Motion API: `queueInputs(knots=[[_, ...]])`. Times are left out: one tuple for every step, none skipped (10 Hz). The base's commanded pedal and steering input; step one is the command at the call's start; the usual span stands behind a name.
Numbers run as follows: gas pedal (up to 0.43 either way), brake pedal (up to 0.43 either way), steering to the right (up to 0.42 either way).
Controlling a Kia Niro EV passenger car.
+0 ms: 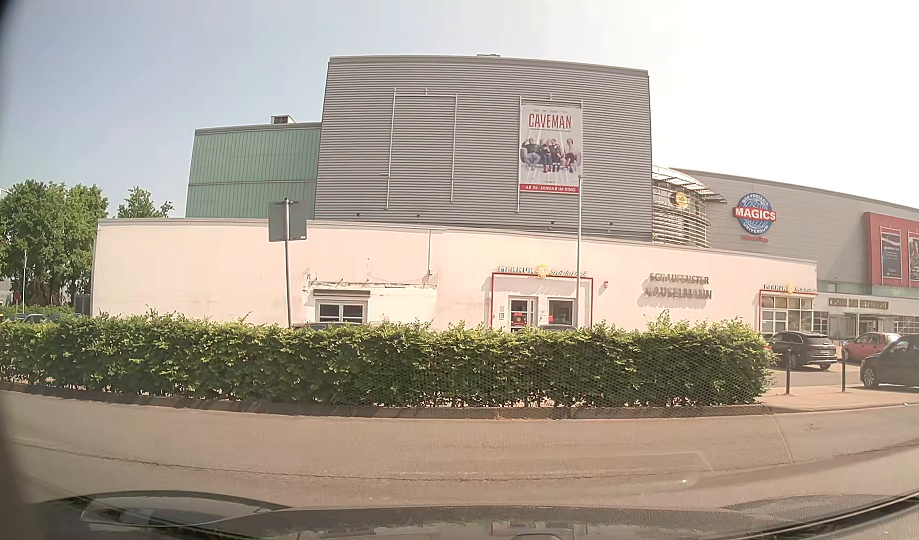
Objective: Follow the waypoints while adhering to traffic rules and regulations
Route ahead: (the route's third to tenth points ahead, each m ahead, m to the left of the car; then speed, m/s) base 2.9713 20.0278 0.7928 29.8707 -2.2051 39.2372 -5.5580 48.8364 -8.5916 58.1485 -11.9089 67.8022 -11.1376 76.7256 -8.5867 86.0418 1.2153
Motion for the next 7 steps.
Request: queueInputs(knots=[[0.000, 0.146, -0.052], [0.000, 0.177, -0.052], [0.000, 0.177, -0.053], [0.000, 0.183, -0.053], [0.000, 0.171, -0.053], [0.000, 0.000, -0.055], [0.000, 0.000, -0.063]])
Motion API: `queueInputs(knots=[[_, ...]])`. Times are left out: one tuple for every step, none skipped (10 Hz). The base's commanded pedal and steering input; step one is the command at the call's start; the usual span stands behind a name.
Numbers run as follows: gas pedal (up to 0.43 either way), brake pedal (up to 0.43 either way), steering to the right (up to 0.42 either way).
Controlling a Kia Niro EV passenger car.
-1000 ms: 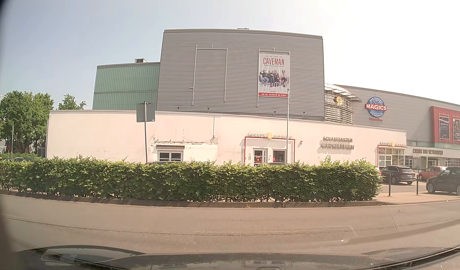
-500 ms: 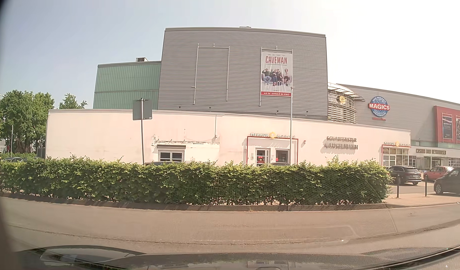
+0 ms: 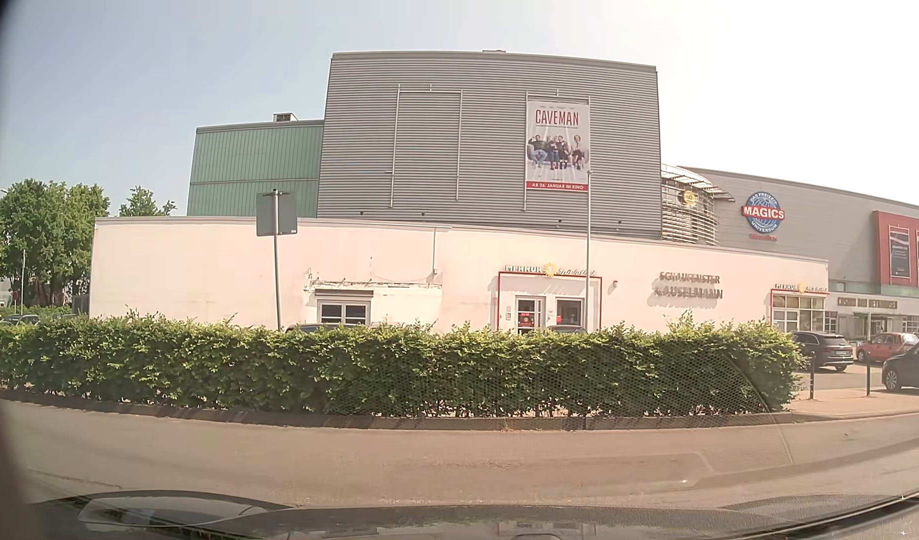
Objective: Follow the waypoints while adhering to traffic rules and regulations
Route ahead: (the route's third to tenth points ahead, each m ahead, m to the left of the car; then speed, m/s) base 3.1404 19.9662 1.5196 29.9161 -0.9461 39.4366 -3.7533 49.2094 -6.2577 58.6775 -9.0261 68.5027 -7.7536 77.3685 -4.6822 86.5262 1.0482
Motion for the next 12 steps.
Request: queueInputs(knots=[[0.000, 0.000, -0.076], [0.079, 0.000, -0.102], [0.197, 0.000, -0.145], [0.197, 0.000, -0.190], [0.209, 0.000, -0.246], [0.220, 0.000, -0.316], [0.228, 0.000, -0.383], [0.240, 0.000, -0.464], [0.268, 0.000, -0.538], [0.280, 0.000, -0.632], [0.287, 0.000, -0.707], [0.287, 0.000, -0.739]])
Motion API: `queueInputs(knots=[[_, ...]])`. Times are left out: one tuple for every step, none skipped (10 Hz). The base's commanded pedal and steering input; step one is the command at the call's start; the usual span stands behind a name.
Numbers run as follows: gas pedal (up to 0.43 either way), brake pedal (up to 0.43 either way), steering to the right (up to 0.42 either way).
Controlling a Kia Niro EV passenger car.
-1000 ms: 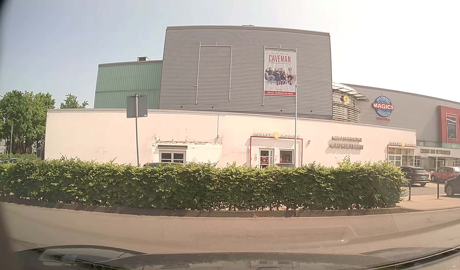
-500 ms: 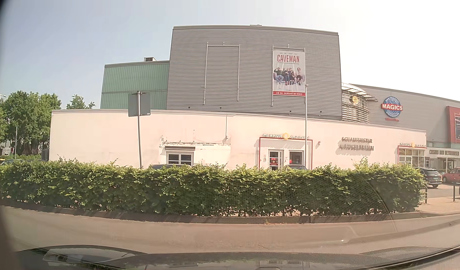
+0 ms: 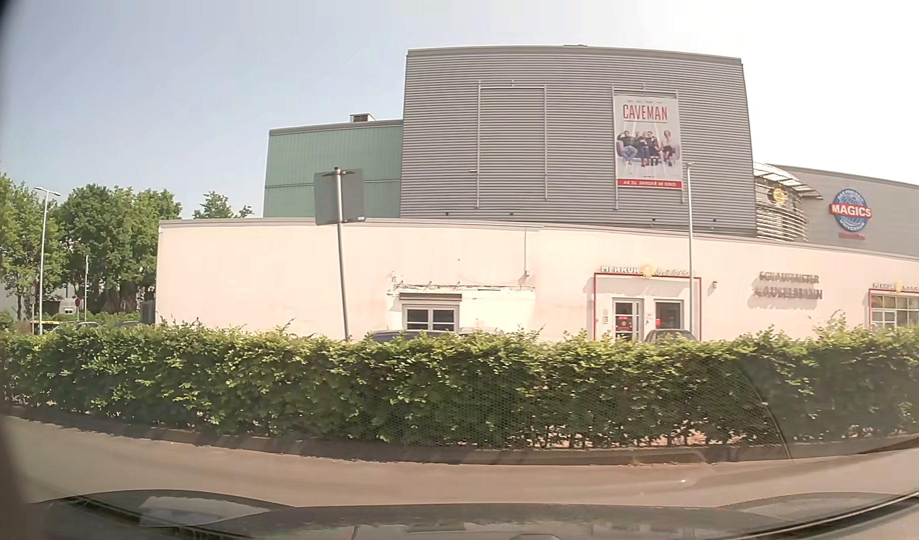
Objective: Follow the waypoints while adhering to traffic rules and regulations
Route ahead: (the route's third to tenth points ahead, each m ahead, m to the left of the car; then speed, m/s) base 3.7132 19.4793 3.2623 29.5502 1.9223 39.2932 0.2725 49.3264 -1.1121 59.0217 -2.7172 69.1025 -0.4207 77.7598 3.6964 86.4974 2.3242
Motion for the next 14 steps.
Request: queueInputs(knots=[[0.287, 0.000, -0.749], [0.287, 0.000, -0.750], [0.287, 0.000, -0.760], [0.287, 0.000, -0.786], [0.287, 0.000, -0.813], [0.287, 0.000, -0.829], [0.287, 0.000, -0.841], [0.287, 0.000, -0.843], [0.287, 0.000, -0.837], [0.287, 0.000, -0.830], [0.287, 0.000, -0.811], [0.287, 0.000, -0.782], [0.287, 0.000, -0.739], [0.287, 0.000, -0.704]])
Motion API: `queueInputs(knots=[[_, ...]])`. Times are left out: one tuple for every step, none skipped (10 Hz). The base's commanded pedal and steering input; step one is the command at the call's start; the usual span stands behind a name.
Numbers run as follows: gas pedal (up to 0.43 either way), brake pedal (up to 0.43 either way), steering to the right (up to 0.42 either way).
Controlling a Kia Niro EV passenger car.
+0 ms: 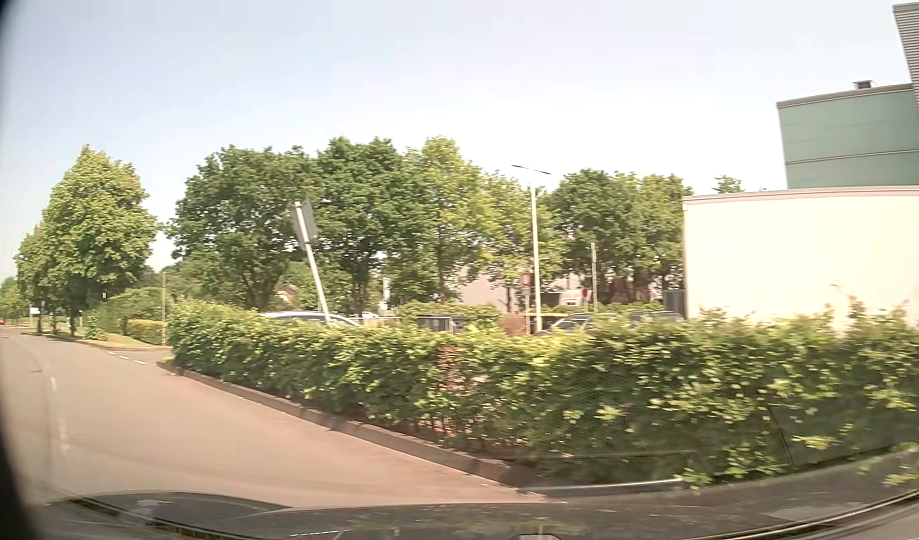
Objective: Follow the waypoints while adhering to traffic rules and regulations
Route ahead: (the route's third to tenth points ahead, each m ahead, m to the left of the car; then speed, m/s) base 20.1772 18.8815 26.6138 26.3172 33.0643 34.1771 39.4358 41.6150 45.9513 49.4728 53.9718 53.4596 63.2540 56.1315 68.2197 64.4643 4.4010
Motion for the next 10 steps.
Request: queueInputs(knots=[[0.287, 0.000, -0.655], [0.287, 0.000, -0.601], [0.287, 0.000, -0.553], [0.287, 0.000, -0.506], [0.287, 0.000, -0.460], [0.287, 0.000, -0.428], [0.287, 0.000, -0.386], [0.287, 0.000, -0.340], [0.287, 0.000, -0.295], [0.287, 0.000, -0.236]])
